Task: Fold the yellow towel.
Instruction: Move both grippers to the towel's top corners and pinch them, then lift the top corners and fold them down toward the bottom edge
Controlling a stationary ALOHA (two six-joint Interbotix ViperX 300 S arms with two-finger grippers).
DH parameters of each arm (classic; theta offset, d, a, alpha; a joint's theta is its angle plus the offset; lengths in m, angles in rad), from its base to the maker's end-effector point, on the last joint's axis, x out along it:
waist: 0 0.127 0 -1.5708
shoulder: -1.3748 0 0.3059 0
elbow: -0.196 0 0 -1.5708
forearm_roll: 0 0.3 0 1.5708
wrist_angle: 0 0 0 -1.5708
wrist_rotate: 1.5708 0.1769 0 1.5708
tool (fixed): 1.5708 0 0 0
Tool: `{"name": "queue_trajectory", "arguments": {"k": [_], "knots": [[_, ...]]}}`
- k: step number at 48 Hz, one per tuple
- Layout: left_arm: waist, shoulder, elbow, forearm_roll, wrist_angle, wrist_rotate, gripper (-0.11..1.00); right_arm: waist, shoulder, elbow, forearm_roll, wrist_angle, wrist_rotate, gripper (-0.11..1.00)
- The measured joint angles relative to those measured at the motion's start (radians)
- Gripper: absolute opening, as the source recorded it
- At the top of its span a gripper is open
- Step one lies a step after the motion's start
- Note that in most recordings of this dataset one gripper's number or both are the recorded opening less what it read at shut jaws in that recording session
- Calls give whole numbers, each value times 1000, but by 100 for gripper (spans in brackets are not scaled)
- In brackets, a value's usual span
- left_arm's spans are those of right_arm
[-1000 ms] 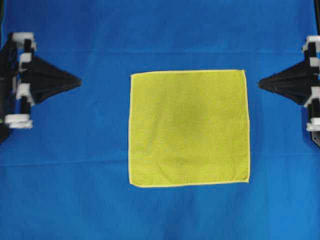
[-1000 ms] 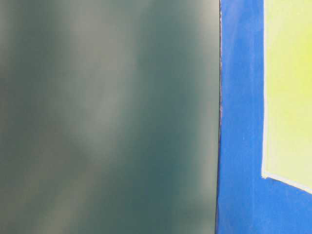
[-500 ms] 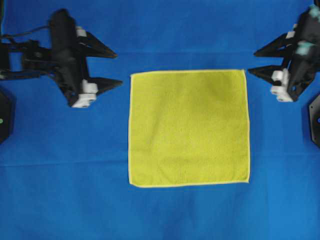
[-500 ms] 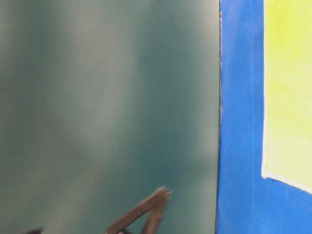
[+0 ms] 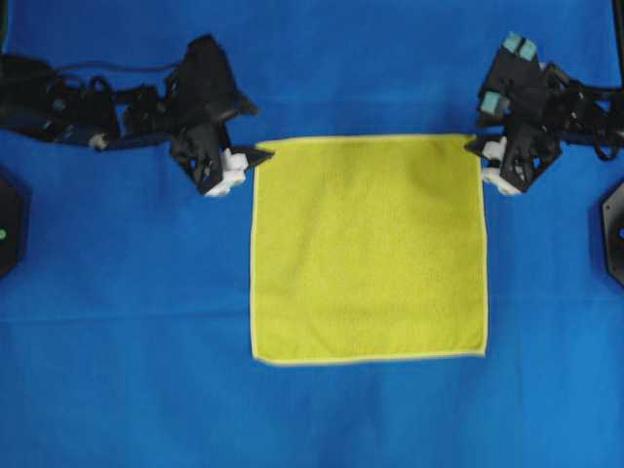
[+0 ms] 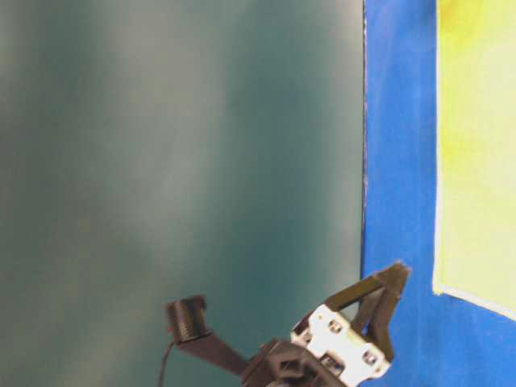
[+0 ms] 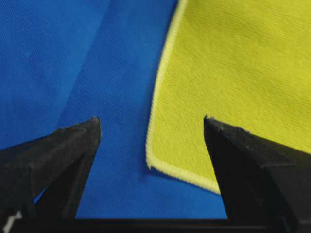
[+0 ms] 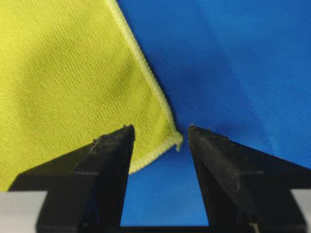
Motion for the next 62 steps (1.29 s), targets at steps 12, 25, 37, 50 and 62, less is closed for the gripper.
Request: {"name": "queue_trajectory", "arguments": {"k": [12,25,37,50,62], "knots": [[15,95,-17,-2,-14,0,81,-14,98,-12,0,-46,0,53],[25,121,-18,-2,-15,3,68,-15,121,-15,0,-67,0,34],[-9,121,-21,0,-12,57,3,-15,123,-17,0,-71,-2,3],[-18,110,-28,0,9,94,1,-17,106,-20,2,-40,3,3],[-12,18,-58,0,104,150,1,-18,-6,-46,6,61,14,3]]}}
